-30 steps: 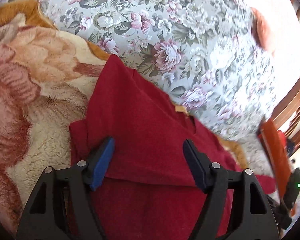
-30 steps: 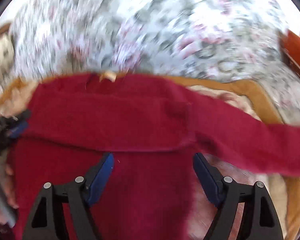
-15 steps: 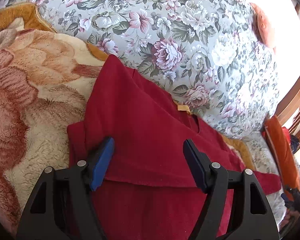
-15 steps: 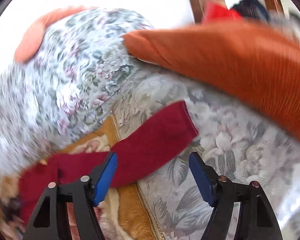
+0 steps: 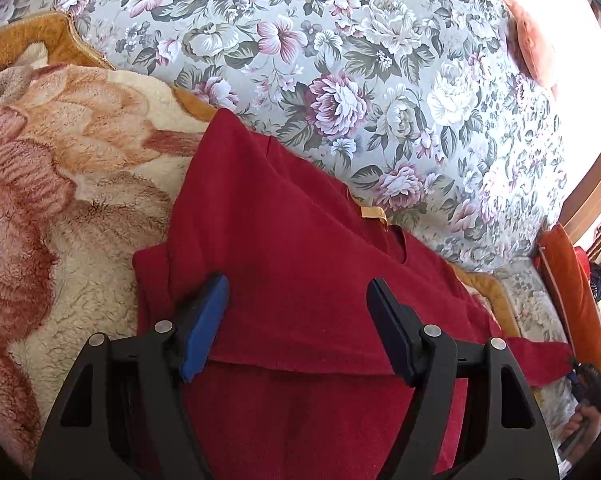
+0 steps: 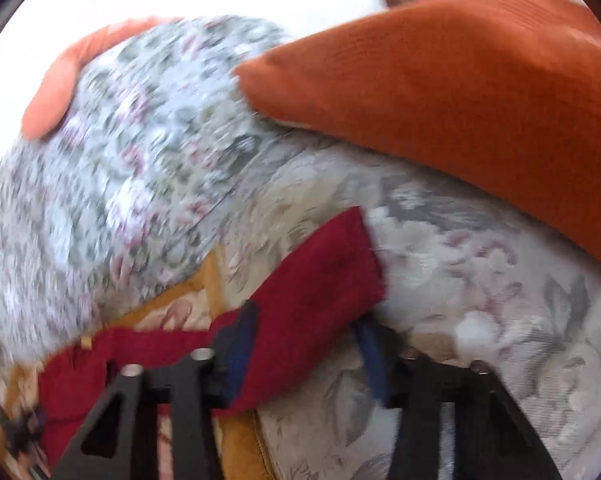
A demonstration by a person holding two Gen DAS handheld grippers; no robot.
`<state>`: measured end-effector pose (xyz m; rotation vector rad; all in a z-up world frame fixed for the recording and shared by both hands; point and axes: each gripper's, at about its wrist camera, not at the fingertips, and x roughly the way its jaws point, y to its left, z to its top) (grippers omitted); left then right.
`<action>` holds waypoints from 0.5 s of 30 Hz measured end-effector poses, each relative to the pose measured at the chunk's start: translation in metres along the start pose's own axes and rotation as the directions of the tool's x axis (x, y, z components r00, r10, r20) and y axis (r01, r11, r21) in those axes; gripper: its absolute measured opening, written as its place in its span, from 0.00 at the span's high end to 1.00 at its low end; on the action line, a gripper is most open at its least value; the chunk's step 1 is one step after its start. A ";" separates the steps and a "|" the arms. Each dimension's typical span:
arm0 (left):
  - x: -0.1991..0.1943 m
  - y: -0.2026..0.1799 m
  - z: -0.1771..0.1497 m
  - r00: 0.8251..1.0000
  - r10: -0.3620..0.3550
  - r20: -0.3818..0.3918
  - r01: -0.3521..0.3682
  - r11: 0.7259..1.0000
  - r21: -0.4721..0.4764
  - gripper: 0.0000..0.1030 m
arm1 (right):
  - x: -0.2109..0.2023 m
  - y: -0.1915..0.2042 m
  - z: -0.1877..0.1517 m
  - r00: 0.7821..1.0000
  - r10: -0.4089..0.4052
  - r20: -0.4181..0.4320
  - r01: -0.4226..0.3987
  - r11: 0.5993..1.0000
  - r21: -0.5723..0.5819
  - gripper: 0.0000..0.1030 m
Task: Fold small clothes
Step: 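Move the right gripper to the other sleeve cuff and grasp it, then fold the sleeve across the shirt body with the right gripper and release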
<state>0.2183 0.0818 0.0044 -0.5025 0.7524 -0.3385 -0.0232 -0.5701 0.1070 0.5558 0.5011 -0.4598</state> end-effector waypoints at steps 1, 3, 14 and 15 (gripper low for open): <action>0.000 0.000 0.000 1.000 0.001 0.000 -0.001 1.000 0.000 0.31 | -0.001 -0.005 0.001 1.000 0.007 0.007 -0.007 0.999 0.046 0.71; 0.000 0.000 0.000 1.000 -0.002 0.001 0.002 1.000 -0.002 0.31 | -0.001 -0.005 0.003 1.000 0.003 0.006 -0.004 0.999 0.052 0.76; -0.002 -0.001 0.002 1.000 -0.007 -0.004 0.007 1.000 -0.014 0.31 | 0.027 0.172 -0.053 0.925 0.354 -0.140 -0.373 0.915 -0.153 0.94; -0.002 -0.002 0.002 1.000 0.000 -0.007 0.000 1.000 -0.011 0.31 | 0.035 0.199 -0.068 0.908 0.382 -0.173 -0.410 0.895 -0.174 0.94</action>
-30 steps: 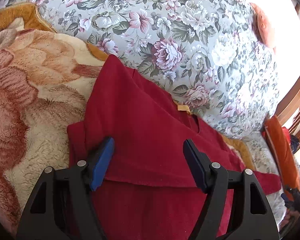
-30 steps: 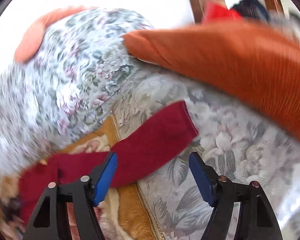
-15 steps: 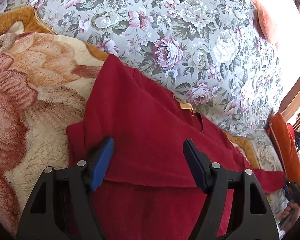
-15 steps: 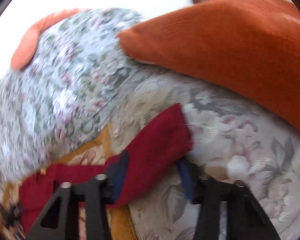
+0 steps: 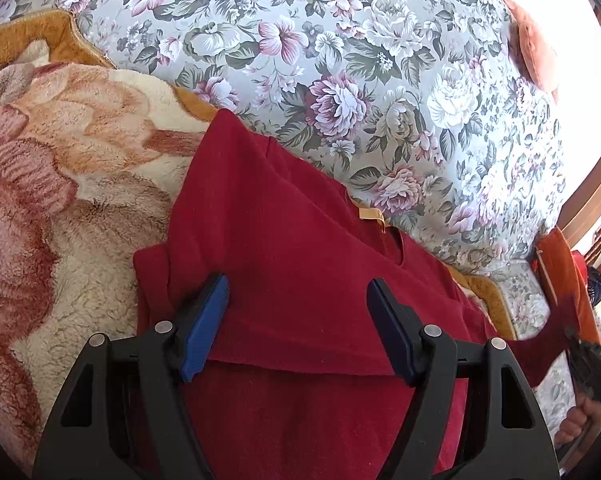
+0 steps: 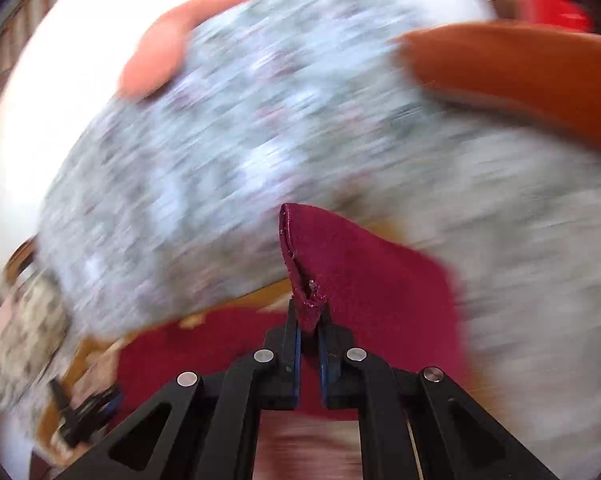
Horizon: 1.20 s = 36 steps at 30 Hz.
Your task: Fold small clothes
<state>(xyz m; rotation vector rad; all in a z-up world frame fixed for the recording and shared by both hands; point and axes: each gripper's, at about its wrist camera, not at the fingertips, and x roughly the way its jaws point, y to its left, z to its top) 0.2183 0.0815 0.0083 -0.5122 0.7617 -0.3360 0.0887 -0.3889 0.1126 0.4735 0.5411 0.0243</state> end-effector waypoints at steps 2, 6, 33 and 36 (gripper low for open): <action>-0.001 -0.003 0.000 1.000 0.015 -0.004 -0.015 1.000 0.006 0.31 | 0.041 0.050 -0.018 0.996 0.060 -0.063 -0.065 0.995 -0.070 0.94; -0.007 -0.011 -0.001 0.999 0.046 -0.018 -0.045 0.998 0.031 0.30 | 0.115 0.131 -0.065 0.977 0.091 -0.195 -0.129 0.973 -0.190 0.94; 0.091 -0.136 -0.025 0.936 -0.051 -0.349 0.127 0.972 0.197 0.91 | 0.114 0.120 -0.152 0.948 0.109 -0.300 -0.205 0.928 -0.311 0.55; 0.078 -0.147 -0.021 0.946 -0.024 -0.324 0.114 0.958 0.262 0.94 | 0.114 0.119 -0.153 0.949 0.105 -0.296 -0.202 0.927 -0.317 0.55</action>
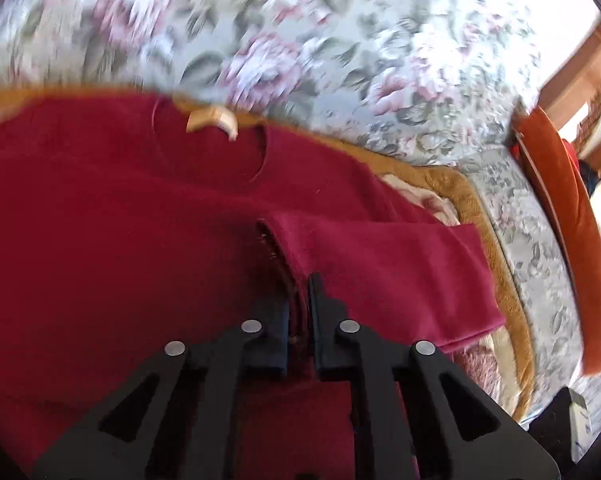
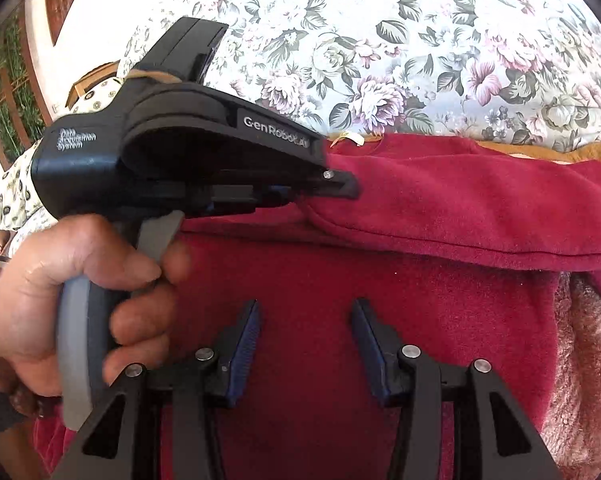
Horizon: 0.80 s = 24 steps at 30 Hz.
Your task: Fold small clothes
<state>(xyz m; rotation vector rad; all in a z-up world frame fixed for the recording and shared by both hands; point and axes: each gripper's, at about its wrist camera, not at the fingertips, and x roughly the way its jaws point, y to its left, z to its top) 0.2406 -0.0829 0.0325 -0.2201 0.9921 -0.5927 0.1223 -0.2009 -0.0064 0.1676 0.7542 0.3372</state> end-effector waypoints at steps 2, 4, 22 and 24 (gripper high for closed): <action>-0.022 -0.008 0.007 0.998 -0.015 0.064 0.012 0.999 0.035 0.94 | 0.000 0.002 -0.001 1.000 -0.010 0.001 0.010 1.000 -0.009 0.55; -0.054 -0.007 0.021 0.987 -0.035 0.160 0.028 0.999 0.045 0.94 | 0.000 0.003 -0.001 1.000 -0.015 0.001 0.015 1.000 -0.013 0.55; -0.071 0.139 0.006 0.965 0.255 0.065 -0.245 0.961 -0.131 0.85 | -0.001 0.006 -0.002 1.000 -0.026 0.006 0.026 0.999 -0.022 0.55; -0.071 0.139 -0.002 0.965 0.248 0.079 -0.238 0.964 -0.121 0.85 | -0.001 0.007 -0.002 1.000 -0.026 0.006 0.026 0.999 -0.022 0.55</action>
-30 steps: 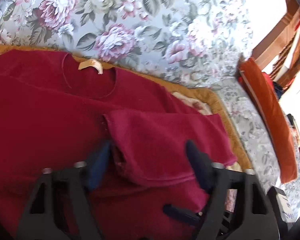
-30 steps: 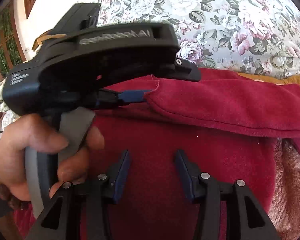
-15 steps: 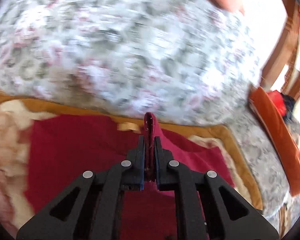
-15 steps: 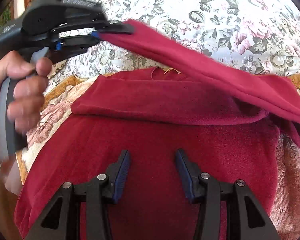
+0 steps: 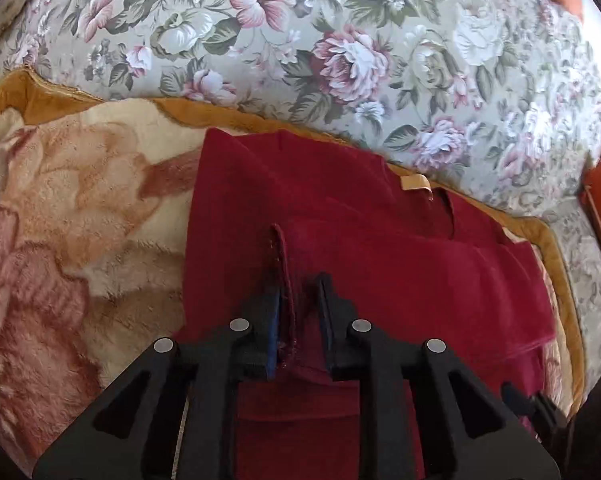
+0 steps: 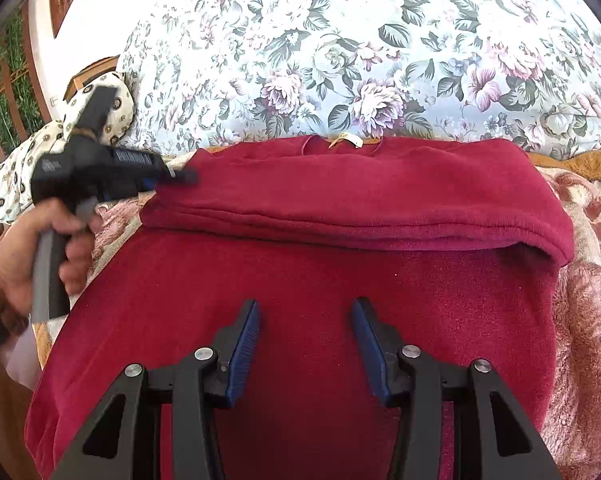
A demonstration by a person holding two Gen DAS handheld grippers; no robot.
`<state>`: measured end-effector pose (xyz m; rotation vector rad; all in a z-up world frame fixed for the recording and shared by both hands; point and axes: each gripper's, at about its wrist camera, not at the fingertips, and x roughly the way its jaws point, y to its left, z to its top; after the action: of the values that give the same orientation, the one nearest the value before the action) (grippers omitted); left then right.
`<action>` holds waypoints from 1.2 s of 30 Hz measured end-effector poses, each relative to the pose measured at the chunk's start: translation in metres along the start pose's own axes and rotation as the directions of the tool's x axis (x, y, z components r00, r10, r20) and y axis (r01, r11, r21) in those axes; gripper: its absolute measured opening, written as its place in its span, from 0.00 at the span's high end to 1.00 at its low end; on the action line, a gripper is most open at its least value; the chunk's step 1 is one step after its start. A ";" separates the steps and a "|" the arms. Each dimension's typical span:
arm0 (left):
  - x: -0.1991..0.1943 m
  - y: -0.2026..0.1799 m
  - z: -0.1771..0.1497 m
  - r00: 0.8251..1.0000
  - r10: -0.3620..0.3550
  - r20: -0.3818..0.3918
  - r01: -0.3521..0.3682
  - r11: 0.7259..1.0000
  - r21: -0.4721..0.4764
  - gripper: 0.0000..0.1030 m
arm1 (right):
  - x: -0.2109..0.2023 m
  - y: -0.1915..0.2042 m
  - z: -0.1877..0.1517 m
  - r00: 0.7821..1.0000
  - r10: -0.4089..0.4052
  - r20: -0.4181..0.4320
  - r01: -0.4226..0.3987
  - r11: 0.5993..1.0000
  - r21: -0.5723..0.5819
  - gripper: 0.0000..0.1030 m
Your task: Fold small clothes
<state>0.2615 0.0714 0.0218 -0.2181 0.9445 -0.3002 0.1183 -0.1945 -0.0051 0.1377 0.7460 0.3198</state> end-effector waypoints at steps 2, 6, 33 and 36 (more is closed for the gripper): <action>-0.009 -0.001 -0.005 0.999 0.028 0.033 -0.028 1.000 -0.004 0.85 | 0.000 0.001 0.000 1.000 -0.002 -0.004 0.002 1.000 0.001 0.55; -0.046 -0.007 -0.019 0.971 0.084 0.222 -0.078 0.996 -0.033 0.56 | -0.004 0.004 0.001 1.000 -0.004 -0.025 0.005 1.000 0.011 0.54; -0.005 -0.014 -0.034 0.983 -0.092 0.158 0.090 0.996 0.022 0.42 | -0.033 -0.123 0.100 0.996 -0.084 -0.013 0.084 0.996 0.019 0.73; -0.005 -0.016 -0.034 0.984 -0.084 0.160 0.080 0.996 0.030 0.42 | -0.002 -0.118 0.126 0.994 -0.102 -0.047 0.102 0.995 -0.005 0.73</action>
<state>0.2284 0.0562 0.0113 -0.2566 0.7727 -0.3636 0.2311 -0.3075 0.0608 0.0892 0.7963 0.2274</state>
